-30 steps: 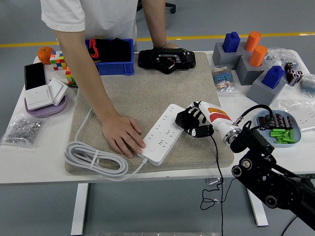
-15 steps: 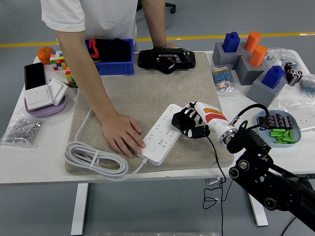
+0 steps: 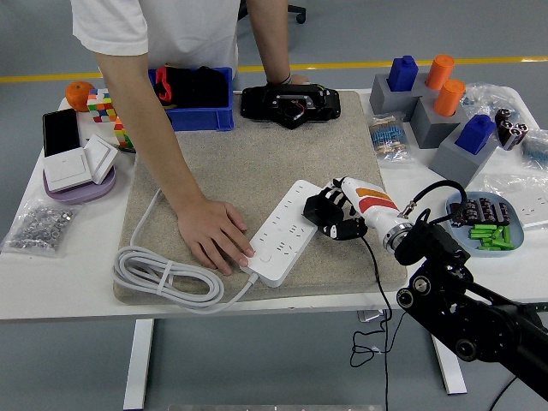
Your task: Press the white button,pick up the black plug,place it near the board,insert it into the board
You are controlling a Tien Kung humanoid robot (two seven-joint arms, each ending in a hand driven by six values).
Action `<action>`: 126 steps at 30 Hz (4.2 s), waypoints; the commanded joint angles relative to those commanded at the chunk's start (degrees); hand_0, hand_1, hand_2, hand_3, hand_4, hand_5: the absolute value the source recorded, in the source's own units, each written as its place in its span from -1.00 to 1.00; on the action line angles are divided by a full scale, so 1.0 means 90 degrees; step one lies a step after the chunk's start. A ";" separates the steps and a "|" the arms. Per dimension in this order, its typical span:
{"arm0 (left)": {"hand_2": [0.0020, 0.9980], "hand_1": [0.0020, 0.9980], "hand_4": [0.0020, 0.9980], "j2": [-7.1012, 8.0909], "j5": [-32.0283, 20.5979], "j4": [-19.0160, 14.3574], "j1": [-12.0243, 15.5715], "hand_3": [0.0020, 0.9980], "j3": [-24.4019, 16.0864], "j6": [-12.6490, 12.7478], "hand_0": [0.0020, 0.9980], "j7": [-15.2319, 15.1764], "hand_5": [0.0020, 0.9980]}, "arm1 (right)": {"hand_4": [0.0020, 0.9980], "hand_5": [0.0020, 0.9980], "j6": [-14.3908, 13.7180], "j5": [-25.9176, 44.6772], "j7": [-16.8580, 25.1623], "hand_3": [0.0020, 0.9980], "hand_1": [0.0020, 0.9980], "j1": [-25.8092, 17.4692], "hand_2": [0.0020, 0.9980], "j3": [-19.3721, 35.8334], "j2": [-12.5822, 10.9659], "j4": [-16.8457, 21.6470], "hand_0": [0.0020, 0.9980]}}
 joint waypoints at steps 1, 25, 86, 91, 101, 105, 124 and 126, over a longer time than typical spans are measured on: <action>0.23 0.27 0.10 -0.0002 -0.0003 0.0000 0.0001 0.27 -0.0003 0.0001 0.38 0.0001 -0.64 | 0.59 -1.00 0.0000 -0.0003 0.0000 -0.08 -0.41 0.0004 -0.34 0.0002 0.0004 -0.0006 -0.23; 0.22 0.27 0.10 -0.0015 -0.0017 0.0000 -0.0008 0.27 -0.0041 0.0019 0.38 0.0002 -0.63 | 0.62 -1.00 0.0107 0.0179 -0.0079 -0.01 -0.34 -0.0104 -0.27 0.0271 -0.0116 0.0582 -0.18; 0.22 0.27 0.09 -0.0039 -0.0035 0.0000 -0.0019 0.27 -0.0075 0.0036 0.38 -0.0009 -0.64 | 0.67 -1.00 0.0178 0.0363 0.0040 0.18 0.01 -0.0127 0.13 0.0149 -0.0054 0.0341 -0.09; 0.23 0.27 0.08 -0.0037 -0.0028 0.0000 -0.0020 0.27 -0.0083 0.0033 0.38 -0.0006 -0.64 | 0.70 -1.00 0.0227 0.0333 0.0017 0.17 0.02 -0.0136 0.13 0.0167 -0.0078 0.0366 -0.09; 0.22 0.27 0.08 -0.0042 -0.0020 0.0000 -0.0017 0.27 -0.0086 0.0038 0.38 -0.0005 -0.64 | 0.71 -1.00 0.0326 0.0318 -0.0001 0.18 0.02 -0.0149 0.13 0.0128 -0.0076 0.0391 -0.10; 0.22 0.27 0.08 -0.0043 0.0002 0.0000 -0.0016 0.27 -0.0093 0.0038 0.38 -0.0005 -0.64 | 0.71 -1.00 0.0331 0.0330 0.0002 0.18 0.02 -0.0149 0.13 0.0104 -0.0072 0.0430 -0.09; 0.22 0.27 0.08 -0.0044 0.0035 0.0000 -0.0016 0.27 -0.0107 0.0039 0.38 -0.0001 -0.64 | 0.73 -1.00 0.0315 0.0297 0.0032 0.18 0.03 -0.0097 0.14 0.0061 -0.0038 0.0294 -0.08; 0.22 0.27 0.08 -0.0045 0.0037 0.0000 -0.0015 0.27 -0.0108 0.0040 0.38 -0.0002 -0.64 | 0.73 -1.00 0.0314 0.0290 0.0036 0.18 0.03 -0.0096 0.14 0.0056 -0.0034 0.0283 -0.08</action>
